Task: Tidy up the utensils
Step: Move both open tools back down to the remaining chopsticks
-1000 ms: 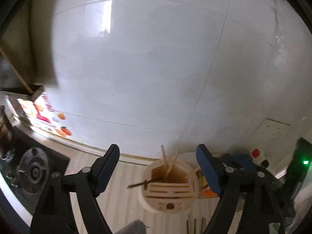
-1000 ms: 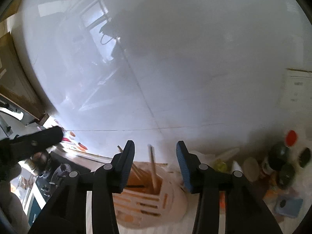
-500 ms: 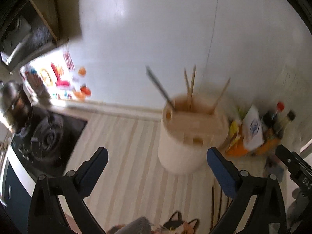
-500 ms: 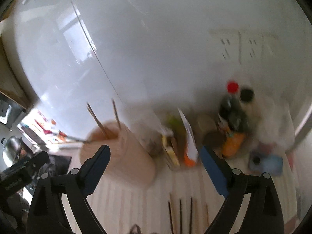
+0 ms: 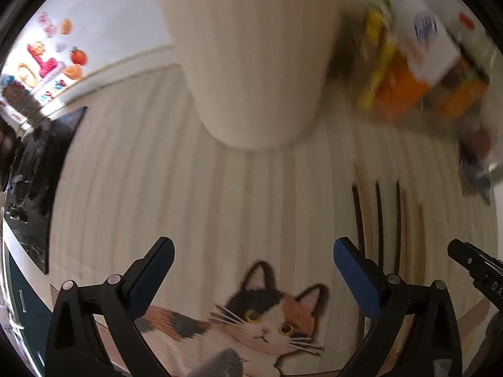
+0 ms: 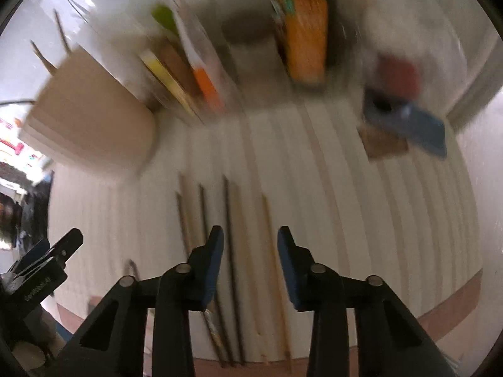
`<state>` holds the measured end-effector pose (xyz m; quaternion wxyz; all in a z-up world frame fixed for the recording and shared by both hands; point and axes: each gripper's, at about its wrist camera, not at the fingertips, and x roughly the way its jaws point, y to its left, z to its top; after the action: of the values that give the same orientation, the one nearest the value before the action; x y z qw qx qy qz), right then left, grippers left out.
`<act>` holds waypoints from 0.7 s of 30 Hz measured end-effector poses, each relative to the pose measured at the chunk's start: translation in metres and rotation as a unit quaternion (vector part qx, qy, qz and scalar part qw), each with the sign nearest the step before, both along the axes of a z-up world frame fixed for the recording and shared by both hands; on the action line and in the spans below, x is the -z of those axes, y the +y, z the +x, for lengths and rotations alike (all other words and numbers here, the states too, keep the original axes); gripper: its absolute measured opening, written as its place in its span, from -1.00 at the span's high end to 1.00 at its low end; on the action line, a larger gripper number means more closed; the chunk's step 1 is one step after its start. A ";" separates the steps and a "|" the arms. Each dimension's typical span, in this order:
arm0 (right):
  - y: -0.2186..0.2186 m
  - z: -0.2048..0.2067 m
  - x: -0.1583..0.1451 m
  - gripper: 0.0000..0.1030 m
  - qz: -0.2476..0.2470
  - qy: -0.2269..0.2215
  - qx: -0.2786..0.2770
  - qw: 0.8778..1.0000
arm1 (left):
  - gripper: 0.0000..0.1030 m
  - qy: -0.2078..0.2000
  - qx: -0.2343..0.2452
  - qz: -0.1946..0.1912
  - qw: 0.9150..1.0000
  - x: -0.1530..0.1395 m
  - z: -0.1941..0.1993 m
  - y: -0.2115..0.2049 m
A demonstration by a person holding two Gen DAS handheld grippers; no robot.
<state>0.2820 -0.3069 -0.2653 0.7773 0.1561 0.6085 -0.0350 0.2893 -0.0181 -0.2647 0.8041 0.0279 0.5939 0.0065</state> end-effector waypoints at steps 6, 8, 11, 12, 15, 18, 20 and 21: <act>-0.007 -0.013 0.048 0.33 0.003 0.055 -0.005 0.998 | -1.00 0.031 0.030 0.017 0.999 0.027 -0.008 -0.029; -0.003 -0.016 0.059 0.51 -0.006 0.068 -0.015 0.998 | -1.00 0.041 0.036 0.014 0.998 0.033 -0.009 -0.037; -0.003 -0.022 0.066 0.73 -0.024 0.071 -0.014 0.997 | -1.00 0.057 0.056 0.012 0.997 0.043 -0.008 -0.056; -0.006 -0.023 0.067 0.77 -0.033 0.074 -0.010 0.997 | -1.00 0.058 0.064 0.020 0.996 0.046 -0.008 -0.062; -0.021 -0.029 0.069 0.85 -0.026 0.077 0.010 0.997 | -1.00 0.059 0.083 0.055 0.993 0.056 -0.010 -0.076; -0.034 -0.034 0.070 0.85 -0.037 0.080 0.019 0.996 | -1.00 0.043 0.096 0.073 0.992 0.055 -0.015 -0.080; -0.042 -0.038 0.069 0.85 -0.040 0.082 0.028 0.995 | -1.00 0.051 0.099 0.105 0.988 0.057 -0.016 -0.074; -0.046 -0.039 0.068 0.85 -0.038 0.082 0.032 0.995 | -1.00 0.056 0.095 0.110 0.988 0.058 -0.017 -0.066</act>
<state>0.2425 -0.3526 -0.3337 0.7286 0.1429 0.6630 -0.0955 0.2721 -0.0836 -0.3232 0.7588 0.1724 0.6280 -0.0060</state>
